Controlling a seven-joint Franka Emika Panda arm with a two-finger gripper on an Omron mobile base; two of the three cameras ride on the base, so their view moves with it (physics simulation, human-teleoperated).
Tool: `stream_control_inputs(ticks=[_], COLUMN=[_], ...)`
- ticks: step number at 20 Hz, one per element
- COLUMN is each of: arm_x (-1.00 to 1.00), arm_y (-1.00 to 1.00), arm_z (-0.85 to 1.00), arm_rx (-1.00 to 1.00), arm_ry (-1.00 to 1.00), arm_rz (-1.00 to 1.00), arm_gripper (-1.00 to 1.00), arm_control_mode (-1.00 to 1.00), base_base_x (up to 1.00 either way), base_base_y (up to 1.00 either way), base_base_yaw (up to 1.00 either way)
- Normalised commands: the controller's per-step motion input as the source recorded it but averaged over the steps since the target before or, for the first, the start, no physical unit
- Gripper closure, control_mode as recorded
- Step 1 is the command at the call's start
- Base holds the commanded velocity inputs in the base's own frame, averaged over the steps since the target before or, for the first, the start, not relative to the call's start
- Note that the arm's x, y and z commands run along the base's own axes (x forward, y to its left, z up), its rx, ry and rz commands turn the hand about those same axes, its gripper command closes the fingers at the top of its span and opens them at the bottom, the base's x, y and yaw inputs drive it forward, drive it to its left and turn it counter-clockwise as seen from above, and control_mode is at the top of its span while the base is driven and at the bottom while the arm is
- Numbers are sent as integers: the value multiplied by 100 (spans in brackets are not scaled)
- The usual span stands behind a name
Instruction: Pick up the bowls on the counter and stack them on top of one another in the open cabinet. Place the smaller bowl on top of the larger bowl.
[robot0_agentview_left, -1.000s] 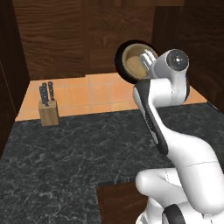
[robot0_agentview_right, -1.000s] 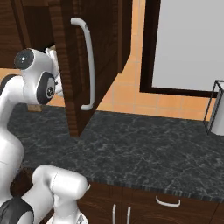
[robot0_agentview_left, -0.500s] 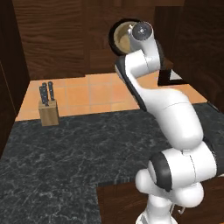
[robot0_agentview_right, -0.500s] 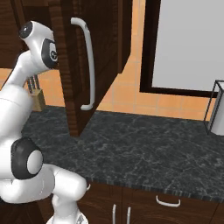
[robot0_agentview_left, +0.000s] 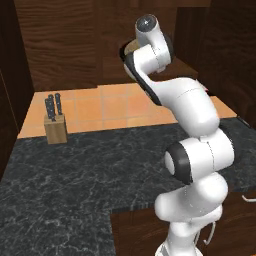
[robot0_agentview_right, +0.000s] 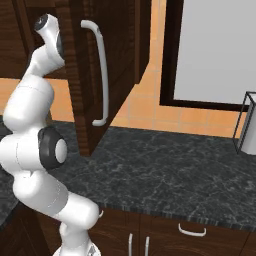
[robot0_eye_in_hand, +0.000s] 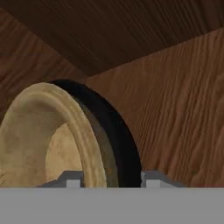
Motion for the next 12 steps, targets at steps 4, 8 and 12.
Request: stream_control_inputs(ticks=[4, 8, 12], arm_x=[-100, -100, -100], arm_y=[-10, -31, -7], arm_z=[-14, -31, -100], arm_rx=[0, 4, -11], arm_ry=[-16, -27, -3], arm_rz=[0, -3, 0], arm_gripper=[-100, -100, -100], arm_control_mode=[-100, -100, -100], base_base_x=[0, 0, 0], base_base_y=[0, 0, 0], base_base_yaw=[0, 0, 0])
